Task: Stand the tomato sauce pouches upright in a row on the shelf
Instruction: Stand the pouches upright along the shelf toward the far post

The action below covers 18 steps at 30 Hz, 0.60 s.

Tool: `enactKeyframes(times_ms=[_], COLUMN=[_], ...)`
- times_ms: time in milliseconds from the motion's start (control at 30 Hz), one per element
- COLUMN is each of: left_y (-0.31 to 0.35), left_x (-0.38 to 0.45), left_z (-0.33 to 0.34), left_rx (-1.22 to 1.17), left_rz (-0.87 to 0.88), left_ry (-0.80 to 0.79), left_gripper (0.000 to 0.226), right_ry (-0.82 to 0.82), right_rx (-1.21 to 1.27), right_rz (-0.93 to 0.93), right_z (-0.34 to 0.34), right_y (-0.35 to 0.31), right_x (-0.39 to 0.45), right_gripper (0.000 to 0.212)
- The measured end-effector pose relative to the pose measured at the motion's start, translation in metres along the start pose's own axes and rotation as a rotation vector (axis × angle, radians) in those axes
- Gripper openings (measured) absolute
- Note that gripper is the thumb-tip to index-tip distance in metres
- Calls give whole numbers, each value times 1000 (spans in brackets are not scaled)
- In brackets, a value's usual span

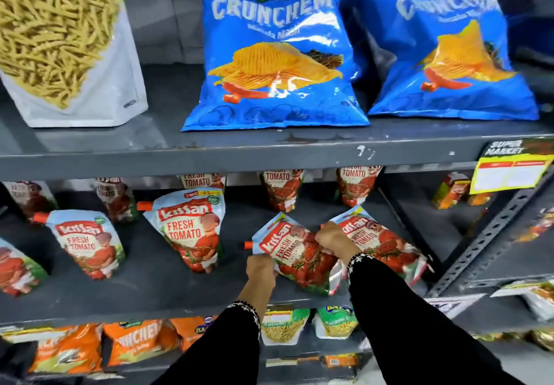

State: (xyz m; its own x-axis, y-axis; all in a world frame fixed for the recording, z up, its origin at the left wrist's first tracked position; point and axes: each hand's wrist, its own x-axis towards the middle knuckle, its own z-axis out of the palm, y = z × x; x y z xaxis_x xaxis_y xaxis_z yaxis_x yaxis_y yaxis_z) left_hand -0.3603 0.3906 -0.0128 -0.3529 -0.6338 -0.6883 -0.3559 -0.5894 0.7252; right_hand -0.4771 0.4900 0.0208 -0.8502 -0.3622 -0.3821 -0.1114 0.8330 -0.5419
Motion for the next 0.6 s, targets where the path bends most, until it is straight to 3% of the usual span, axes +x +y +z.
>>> enactKeyframes(times_ms=[133, 233, 333, 433, 533, 600], left_y=[13, 22, 25, 24, 12, -1], left_x=[-36, -52, -48, -47, -45, -46], left_z=[16, 24, 22, 20, 23, 32], left_rx=[210, 129, 152, 169, 68, -43], left_rz=[317, 655, 910, 926, 720, 547], left_ry=[307, 379, 399, 403, 461, 468], left_gripper=[20, 18, 14, 21, 28, 25], right_ry=[5, 80, 147, 153, 143, 247], right_rx=[383, 712, 809, 769, 712, 714], right_rz=[-93, -210, -300, -338, -331, -284], right_z=[-6, 0, 6, 12, 8, -11], right_y=[18, 28, 30, 32, 43, 51], right_x=[6, 7, 4, -4, 0, 1], right_gripper=[40, 47, 37, 26, 33, 34])
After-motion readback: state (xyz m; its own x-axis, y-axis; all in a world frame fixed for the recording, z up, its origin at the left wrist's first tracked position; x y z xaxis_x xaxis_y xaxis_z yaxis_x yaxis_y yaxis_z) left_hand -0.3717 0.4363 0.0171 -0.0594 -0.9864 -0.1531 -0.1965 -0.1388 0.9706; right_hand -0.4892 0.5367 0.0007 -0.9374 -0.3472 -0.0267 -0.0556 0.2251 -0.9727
